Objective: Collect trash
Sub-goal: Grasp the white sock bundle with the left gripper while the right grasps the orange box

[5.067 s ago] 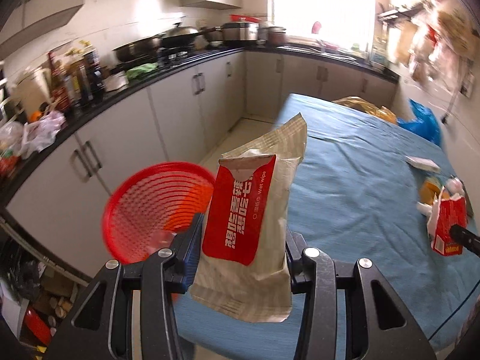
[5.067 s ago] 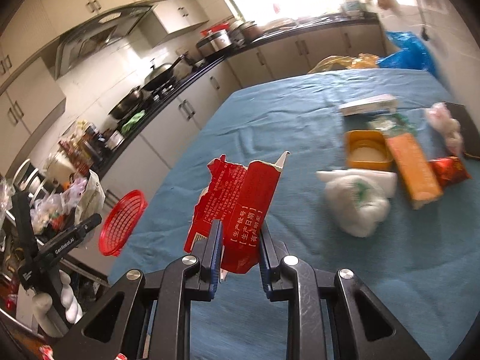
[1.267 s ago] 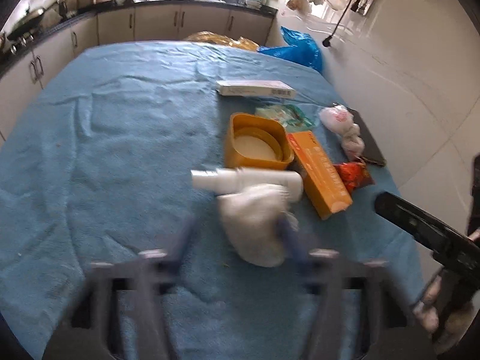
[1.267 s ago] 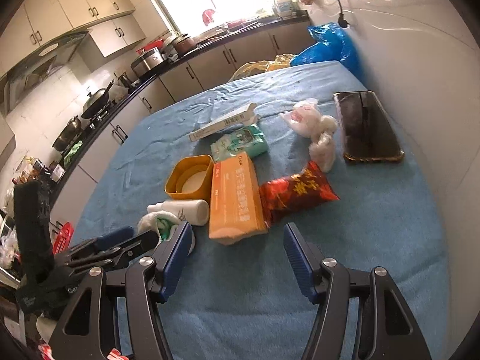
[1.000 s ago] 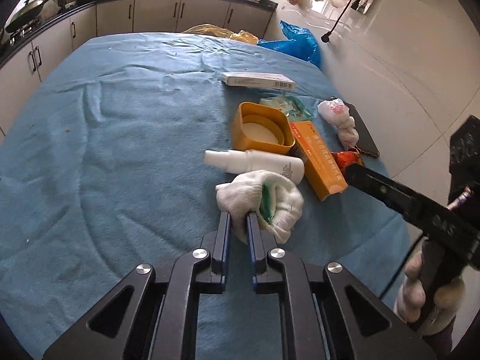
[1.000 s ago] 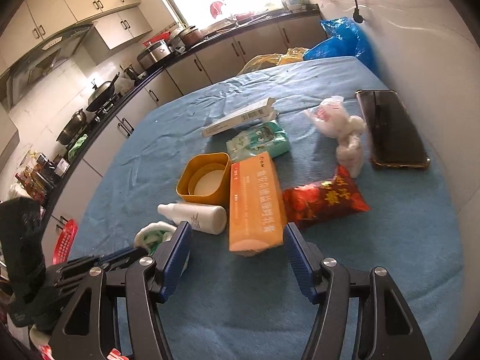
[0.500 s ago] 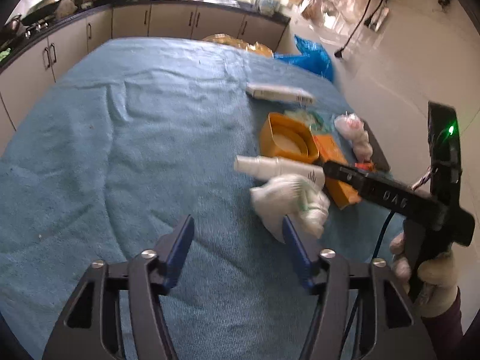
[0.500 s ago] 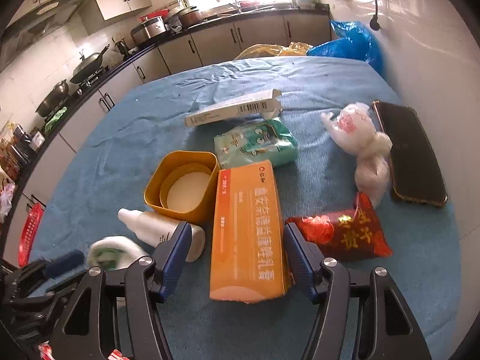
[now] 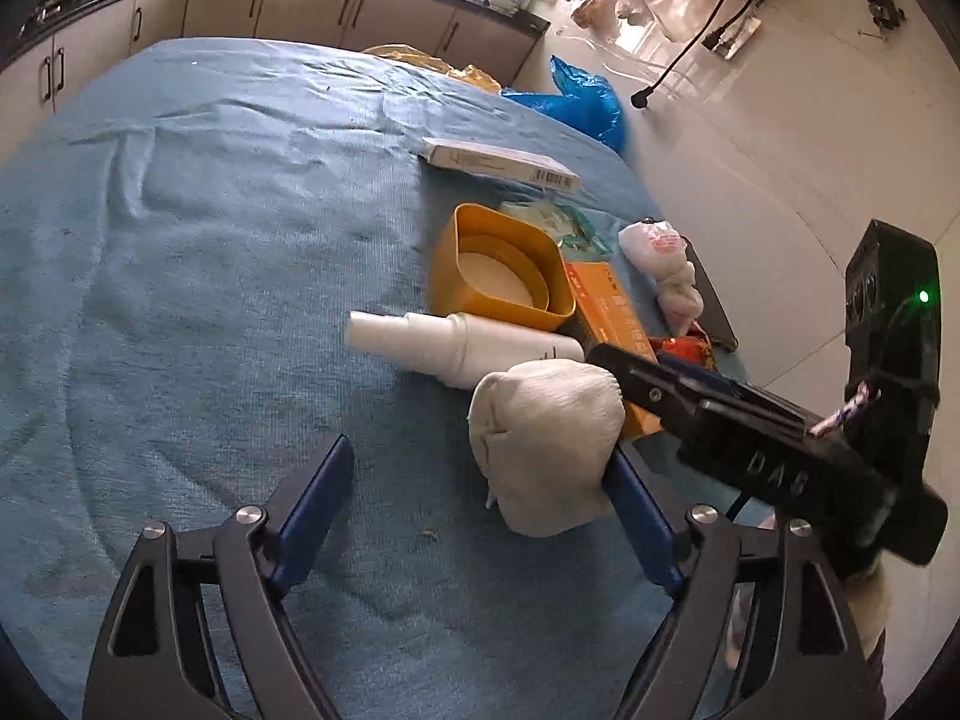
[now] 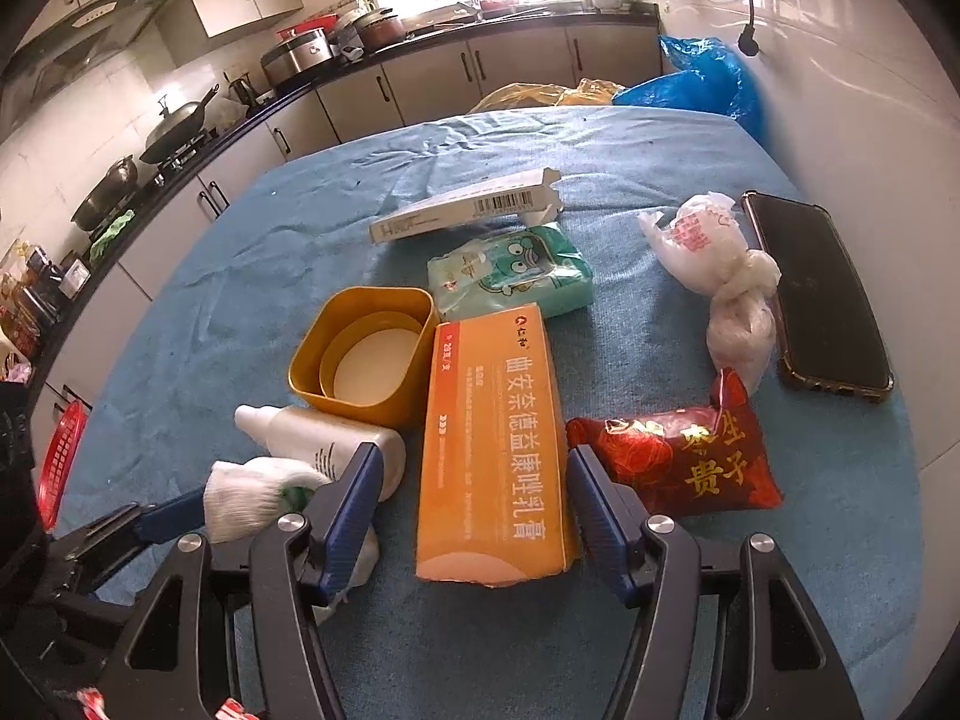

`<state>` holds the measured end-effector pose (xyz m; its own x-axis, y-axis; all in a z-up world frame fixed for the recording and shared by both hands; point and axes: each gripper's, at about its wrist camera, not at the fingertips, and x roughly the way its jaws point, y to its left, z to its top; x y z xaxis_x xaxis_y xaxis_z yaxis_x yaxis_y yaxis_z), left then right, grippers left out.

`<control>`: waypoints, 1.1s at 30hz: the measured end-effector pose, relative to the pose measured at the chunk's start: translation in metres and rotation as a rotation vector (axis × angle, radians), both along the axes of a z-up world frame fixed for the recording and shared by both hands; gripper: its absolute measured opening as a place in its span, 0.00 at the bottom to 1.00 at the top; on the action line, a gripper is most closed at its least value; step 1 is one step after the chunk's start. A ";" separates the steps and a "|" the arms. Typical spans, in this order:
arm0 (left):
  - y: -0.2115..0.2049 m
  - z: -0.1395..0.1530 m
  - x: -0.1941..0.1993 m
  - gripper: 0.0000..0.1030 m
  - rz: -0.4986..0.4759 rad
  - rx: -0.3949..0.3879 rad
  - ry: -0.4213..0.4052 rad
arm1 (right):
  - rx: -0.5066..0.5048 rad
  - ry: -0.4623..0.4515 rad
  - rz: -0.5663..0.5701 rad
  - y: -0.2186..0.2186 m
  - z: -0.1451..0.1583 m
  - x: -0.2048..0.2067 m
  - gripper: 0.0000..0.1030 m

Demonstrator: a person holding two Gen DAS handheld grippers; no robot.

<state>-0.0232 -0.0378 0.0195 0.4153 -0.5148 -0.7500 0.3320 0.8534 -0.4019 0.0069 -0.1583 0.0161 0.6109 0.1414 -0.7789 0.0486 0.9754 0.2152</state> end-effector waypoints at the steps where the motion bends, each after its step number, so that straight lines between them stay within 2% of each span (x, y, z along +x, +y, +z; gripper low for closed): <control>1: -0.001 0.000 -0.001 0.67 -0.014 -0.005 0.004 | -0.009 0.000 0.001 0.001 0.000 0.000 0.66; 2: -0.001 0.001 -0.001 0.34 -0.042 -0.025 0.013 | -0.022 -0.001 0.003 0.003 -0.001 0.000 0.67; 3: 0.000 0.001 -0.002 0.23 -0.063 -0.042 0.028 | -0.036 -0.004 0.005 0.005 -0.001 0.000 0.68; 4: 0.003 0.002 -0.003 0.23 -0.054 -0.035 0.028 | -0.048 -0.005 0.004 0.007 -0.002 0.001 0.68; 6: 0.009 0.005 -0.007 0.16 -0.049 -0.022 0.023 | -0.076 -0.006 0.003 0.011 -0.003 0.003 0.68; 8: 0.014 0.007 -0.012 0.16 -0.052 -0.016 0.016 | -0.109 0.003 0.012 0.017 -0.005 0.005 0.66; 10: 0.018 0.009 -0.016 0.16 -0.052 0.000 0.002 | -0.143 0.019 0.006 0.020 -0.008 0.006 0.52; 13: 0.022 0.010 -0.020 0.16 -0.056 0.008 -0.005 | -0.150 0.019 -0.005 0.021 -0.009 0.004 0.49; 14: 0.023 0.011 -0.021 0.18 -0.055 0.010 -0.010 | -0.142 0.019 -0.013 0.020 -0.008 0.003 0.49; 16: 0.023 0.012 -0.021 0.31 -0.048 0.014 -0.026 | -0.121 0.019 -0.021 0.018 -0.007 0.000 0.48; 18: 0.024 0.014 -0.022 0.58 -0.026 0.023 -0.049 | -0.096 0.009 -0.026 0.016 -0.005 -0.005 0.48; 21: 0.024 0.016 -0.021 0.67 -0.018 0.019 -0.068 | -0.062 -0.021 -0.033 0.012 0.003 -0.014 0.48; 25: 0.019 0.014 -0.015 0.71 -0.019 0.017 -0.063 | -0.018 -0.063 -0.052 0.005 0.015 -0.027 0.48; 33: -0.002 -0.004 0.007 0.81 -0.007 -0.036 0.005 | 0.028 -0.105 -0.064 -0.002 0.024 -0.047 0.49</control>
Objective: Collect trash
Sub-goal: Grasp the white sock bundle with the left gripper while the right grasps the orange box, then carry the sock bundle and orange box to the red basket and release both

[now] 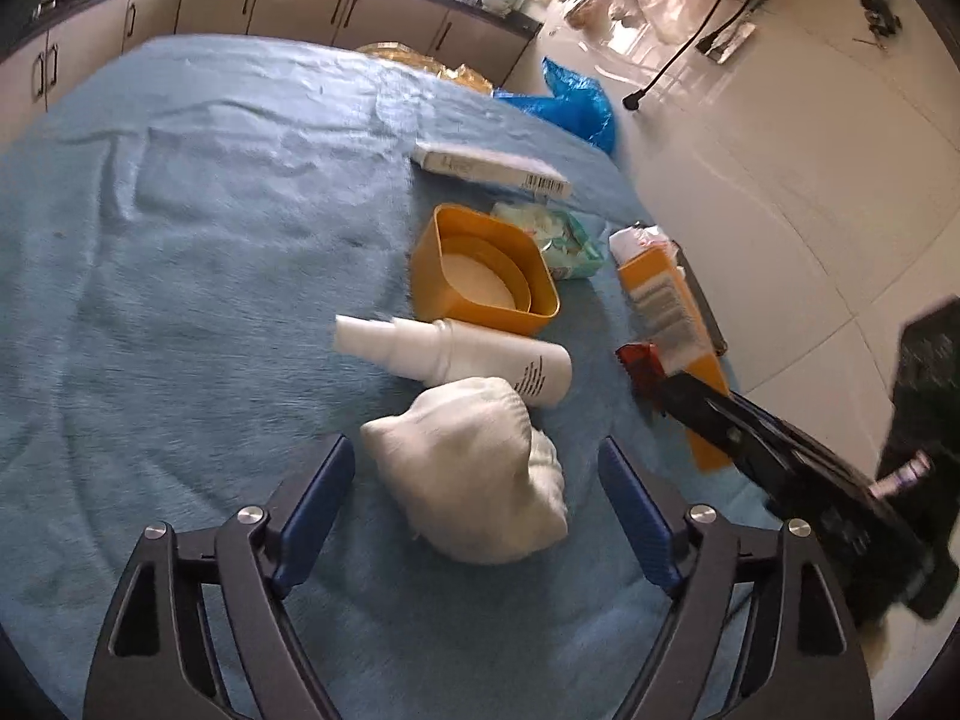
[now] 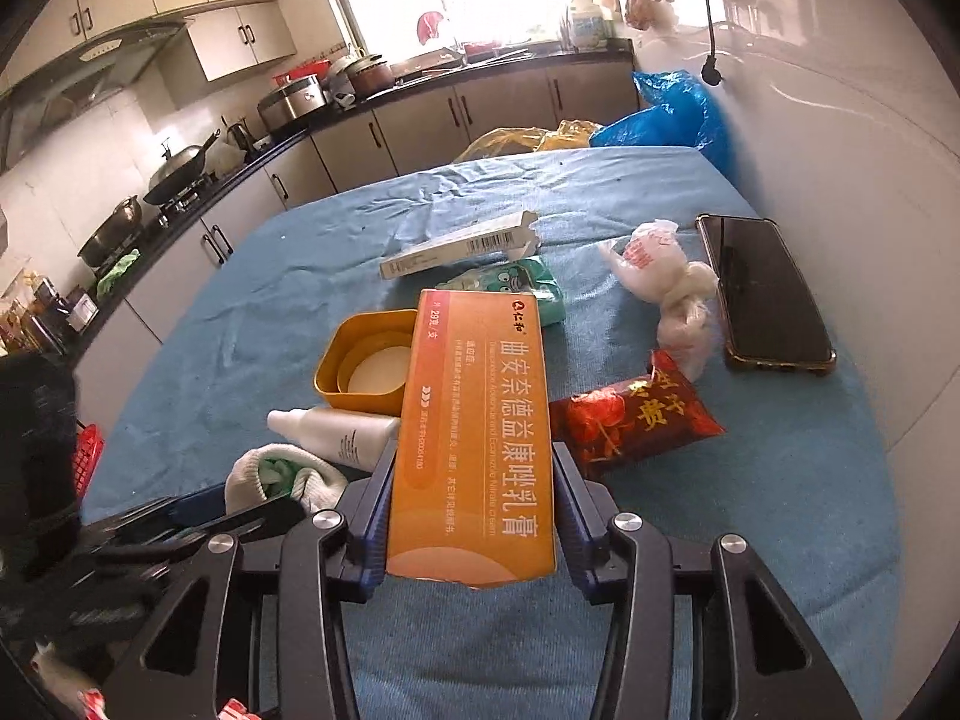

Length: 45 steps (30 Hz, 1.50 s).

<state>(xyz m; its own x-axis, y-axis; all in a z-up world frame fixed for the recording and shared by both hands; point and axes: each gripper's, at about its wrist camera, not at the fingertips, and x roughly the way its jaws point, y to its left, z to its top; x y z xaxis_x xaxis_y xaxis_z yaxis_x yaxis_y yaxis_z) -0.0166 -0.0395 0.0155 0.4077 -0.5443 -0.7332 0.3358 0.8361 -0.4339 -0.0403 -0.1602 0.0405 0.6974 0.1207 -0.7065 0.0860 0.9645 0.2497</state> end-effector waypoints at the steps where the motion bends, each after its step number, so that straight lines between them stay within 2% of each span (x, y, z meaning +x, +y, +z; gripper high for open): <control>1: -0.002 0.001 -0.001 0.82 0.006 0.007 -0.019 | -0.005 0.000 0.000 0.000 0.000 0.000 0.49; 3: -0.006 0.003 -0.002 0.81 0.005 0.035 -0.018 | -0.023 -0.001 -0.005 0.002 0.001 -0.005 0.49; 4: -0.006 0.003 -0.003 0.77 0.006 0.042 -0.013 | -0.026 -0.002 -0.004 0.003 0.002 -0.006 0.49; 5: -0.005 0.004 -0.005 0.52 0.009 0.054 -0.006 | -0.030 -0.003 -0.003 0.004 0.003 -0.007 0.49; 6: -0.003 0.004 -0.006 0.40 0.007 0.062 0.011 | -0.035 -0.004 -0.003 0.006 0.005 -0.008 0.49; 8: 0.006 0.007 -0.010 0.39 0.032 0.053 0.019 | -0.047 -0.003 0.004 0.010 0.006 -0.010 0.49; 19: 0.074 0.059 -0.071 0.37 0.128 0.095 -0.160 | -0.137 -0.034 0.061 0.050 0.017 -0.018 0.49; 25: 0.119 0.075 -0.095 0.37 0.214 0.107 -0.205 | -0.161 -0.039 0.105 0.078 0.020 -0.023 0.49; 29: 0.161 0.081 -0.106 0.37 0.325 0.106 -0.228 | -0.180 -0.049 0.143 0.100 0.025 -0.026 0.49; 36: 0.215 0.084 -0.128 0.37 0.491 0.239 -0.301 | -0.198 -0.065 0.212 0.143 0.028 -0.025 0.49; 39: 0.232 0.082 -0.138 0.37 0.519 0.266 -0.309 | -0.207 -0.065 0.256 0.168 0.026 -0.023 0.49; 45: 0.265 0.078 -0.147 0.37 0.574 0.267 -0.294 | -0.234 -0.064 0.346 0.215 0.023 -0.016 0.49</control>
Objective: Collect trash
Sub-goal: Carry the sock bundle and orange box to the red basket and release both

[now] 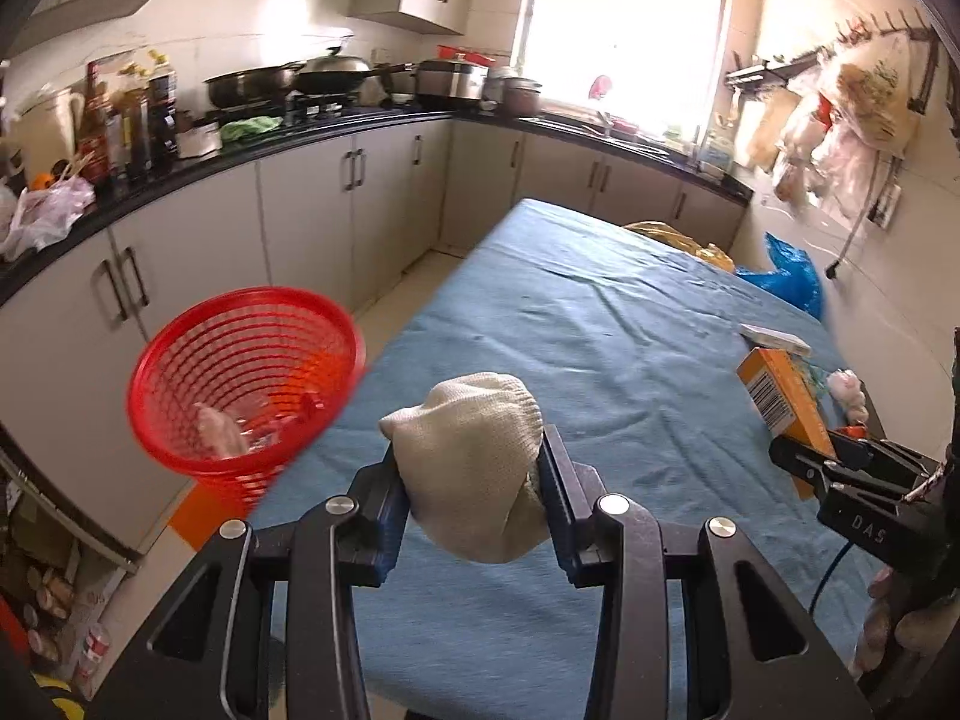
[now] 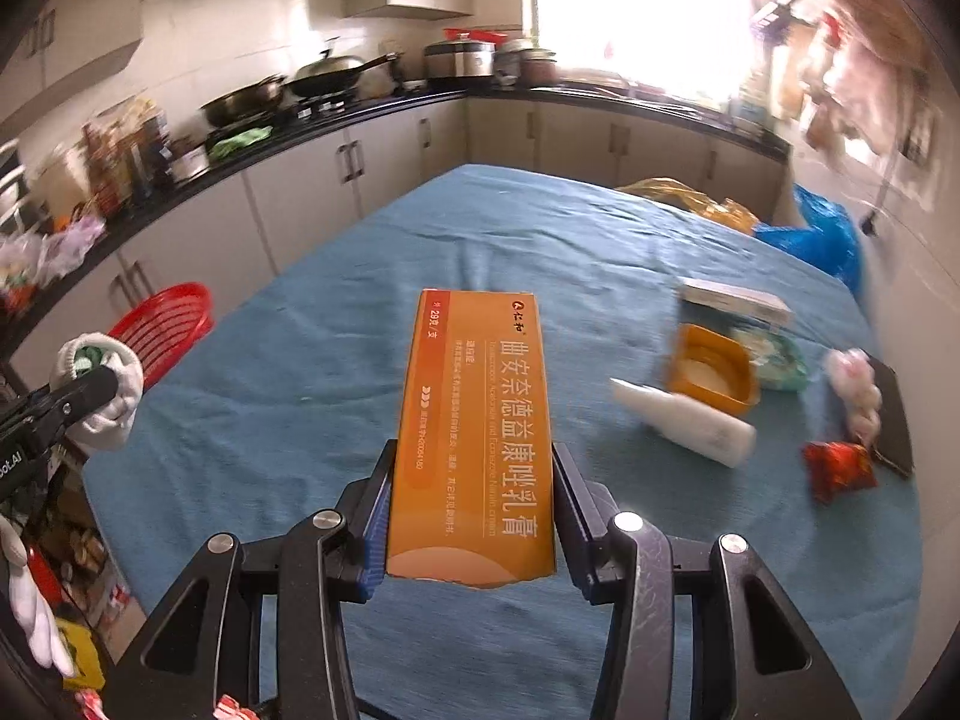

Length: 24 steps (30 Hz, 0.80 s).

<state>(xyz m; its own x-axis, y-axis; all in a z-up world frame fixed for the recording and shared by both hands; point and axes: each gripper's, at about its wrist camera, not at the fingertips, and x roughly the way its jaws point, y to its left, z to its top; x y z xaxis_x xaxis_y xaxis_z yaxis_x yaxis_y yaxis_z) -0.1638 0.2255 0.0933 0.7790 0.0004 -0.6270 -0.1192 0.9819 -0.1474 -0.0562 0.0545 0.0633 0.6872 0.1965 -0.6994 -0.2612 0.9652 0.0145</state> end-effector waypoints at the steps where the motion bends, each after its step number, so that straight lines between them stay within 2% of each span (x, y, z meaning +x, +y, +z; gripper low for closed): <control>1: 0.007 -0.001 -0.001 0.37 0.011 -0.005 0.001 | -0.004 0.002 0.013 0.008 -0.001 0.001 0.49; 19: 0.120 -0.008 -0.011 0.38 0.169 -0.086 0.000 | -0.042 0.006 0.210 0.130 -0.003 0.031 0.49; 21: 0.133 -0.008 -0.006 0.38 0.180 -0.093 0.001 | -0.032 0.007 0.233 0.142 -0.001 0.035 0.49; 24: 0.149 -0.007 0.003 0.38 0.186 -0.099 0.006 | 0.045 0.041 0.285 0.157 0.004 0.045 0.49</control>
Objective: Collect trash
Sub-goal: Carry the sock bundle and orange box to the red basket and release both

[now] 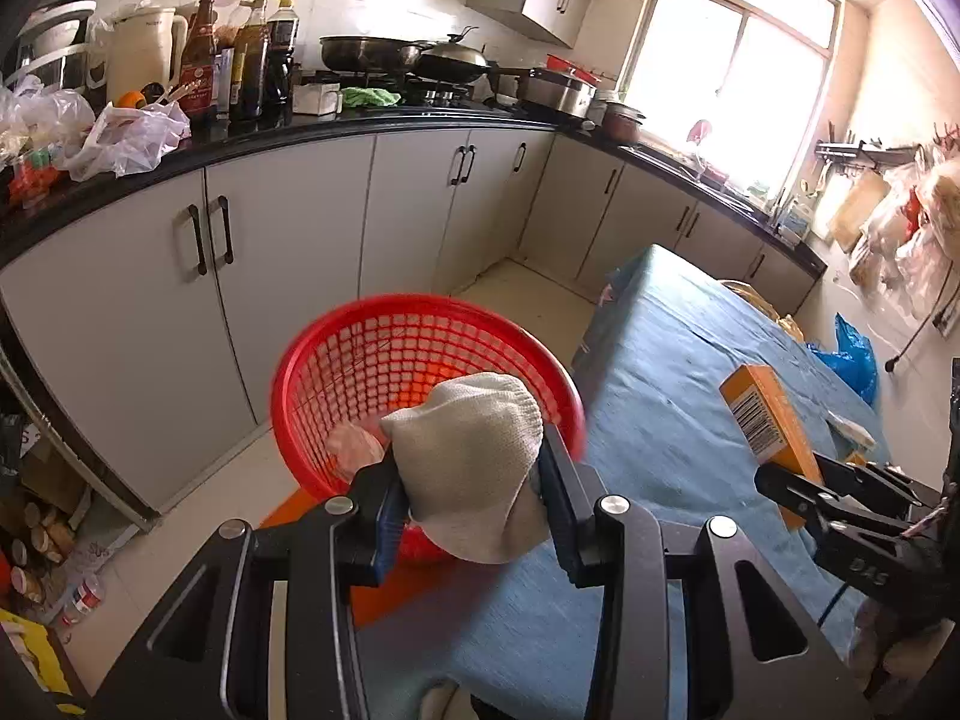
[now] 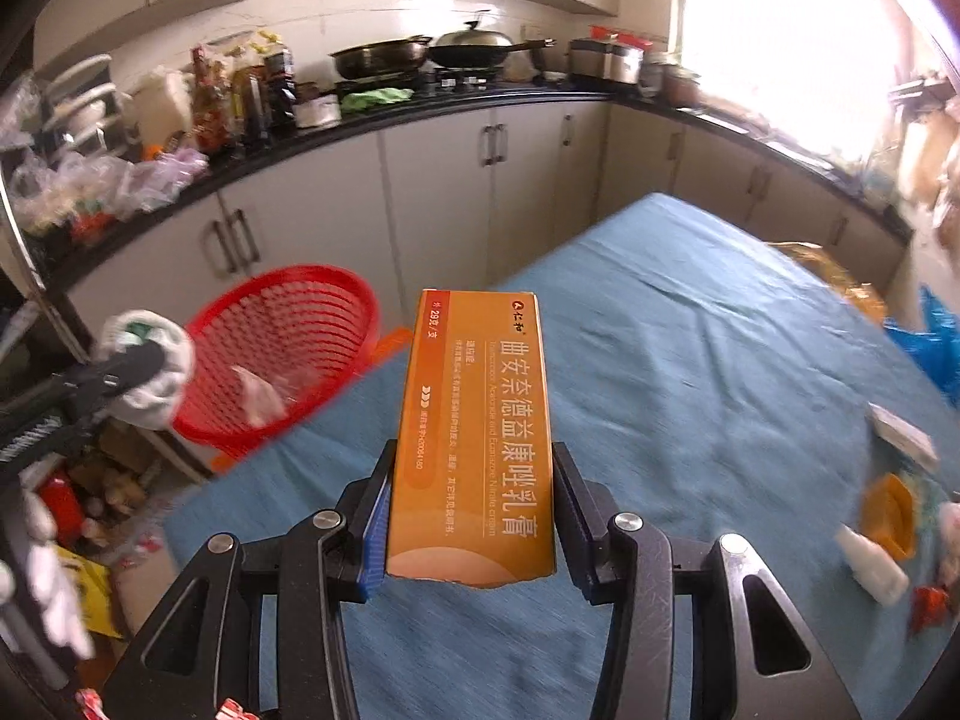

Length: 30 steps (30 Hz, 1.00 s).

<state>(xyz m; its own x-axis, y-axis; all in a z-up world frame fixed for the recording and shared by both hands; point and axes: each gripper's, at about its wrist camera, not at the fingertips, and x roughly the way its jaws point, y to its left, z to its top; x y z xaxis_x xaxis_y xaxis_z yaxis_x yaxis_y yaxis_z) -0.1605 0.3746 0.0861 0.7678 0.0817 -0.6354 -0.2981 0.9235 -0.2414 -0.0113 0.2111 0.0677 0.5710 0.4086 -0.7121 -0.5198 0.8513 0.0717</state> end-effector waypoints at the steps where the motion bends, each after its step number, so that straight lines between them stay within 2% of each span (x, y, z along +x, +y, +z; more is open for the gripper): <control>1: 0.006 0.000 0.005 0.38 0.001 0.002 -0.001 | 0.043 0.025 0.023 0.005 0.002 0.005 0.49; 5: 0.023 -0.002 0.023 0.38 0.011 0.016 0.007 | 0.148 0.092 0.071 0.028 0.004 0.023 0.49; 11: 0.047 -0.014 0.045 0.39 0.016 -0.034 0.030 | 0.198 0.157 0.103 0.069 -0.004 0.045 0.49; 14: 0.052 -0.018 0.051 0.44 0.014 -0.043 0.035 | 0.203 0.175 0.118 0.089 -0.013 0.055 0.49; 16: 0.054 -0.020 0.054 0.55 0.010 -0.059 0.041 | 0.218 0.188 0.124 0.099 -0.018 0.064 0.50; 19: 0.056 -0.021 0.053 0.63 0.017 -0.071 0.033 | 0.259 0.223 0.132 0.105 -0.026 0.074 0.54; 23: 0.051 -0.019 0.049 0.67 0.025 -0.035 0.039 | 0.282 0.238 0.124 0.100 -0.029 0.076 0.56; 30: 0.024 -0.010 0.040 0.68 0.044 0.091 0.039 | 0.260 0.205 0.075 0.066 -0.026 0.063 0.60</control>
<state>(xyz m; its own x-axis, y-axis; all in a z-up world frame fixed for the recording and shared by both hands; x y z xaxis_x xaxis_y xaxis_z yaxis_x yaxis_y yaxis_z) -0.1210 0.3988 0.0756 0.7371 0.1740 -0.6530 -0.3465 0.9269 -0.1442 0.0520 0.2772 0.0418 0.3880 0.6269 -0.6756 -0.5328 0.7507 0.3905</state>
